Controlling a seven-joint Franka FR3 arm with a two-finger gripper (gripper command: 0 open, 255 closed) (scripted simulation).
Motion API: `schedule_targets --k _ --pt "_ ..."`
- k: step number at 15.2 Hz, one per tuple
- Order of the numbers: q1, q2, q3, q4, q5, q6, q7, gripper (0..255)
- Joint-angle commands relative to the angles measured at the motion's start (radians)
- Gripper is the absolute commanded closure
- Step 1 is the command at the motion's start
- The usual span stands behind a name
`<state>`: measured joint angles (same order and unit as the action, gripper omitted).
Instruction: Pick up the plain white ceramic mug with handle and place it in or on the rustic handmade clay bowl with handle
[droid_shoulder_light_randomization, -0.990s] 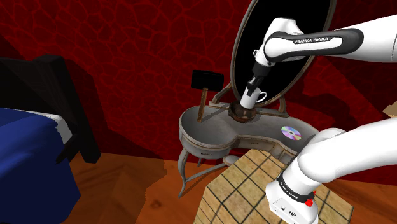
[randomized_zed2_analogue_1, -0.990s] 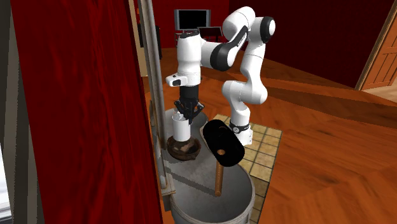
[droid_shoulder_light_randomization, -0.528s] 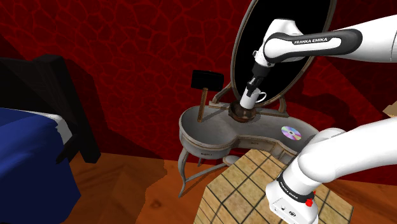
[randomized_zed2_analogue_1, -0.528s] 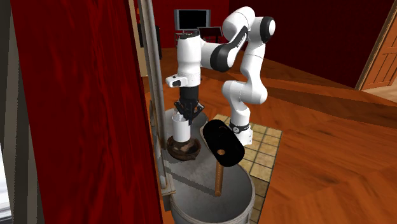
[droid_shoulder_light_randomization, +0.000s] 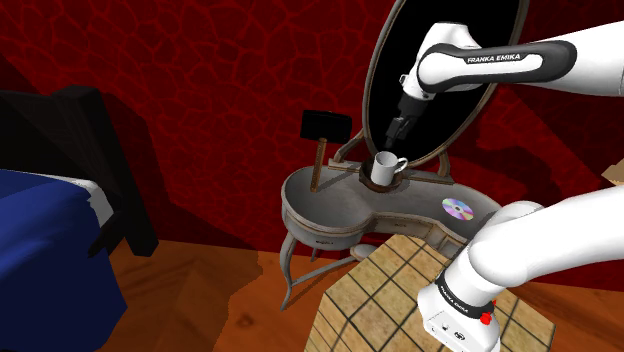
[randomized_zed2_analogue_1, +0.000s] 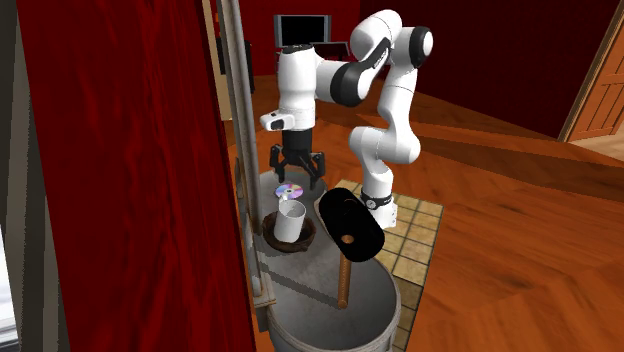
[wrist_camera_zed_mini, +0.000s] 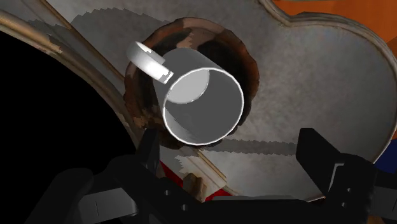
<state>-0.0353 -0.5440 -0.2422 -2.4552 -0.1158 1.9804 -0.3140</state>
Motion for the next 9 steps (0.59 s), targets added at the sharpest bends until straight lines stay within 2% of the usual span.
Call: schedule_targets --k 1,2,9 --pt "0.002 -0.013 0.007 0.053 0.004 -0.067 0.001 0" --pt "0.002 -0.017 0.01 0.076 0.005 -0.094 0.001 0" --pt "0.002 -0.017 0.01 0.076 0.005 -0.094 0.001 0"
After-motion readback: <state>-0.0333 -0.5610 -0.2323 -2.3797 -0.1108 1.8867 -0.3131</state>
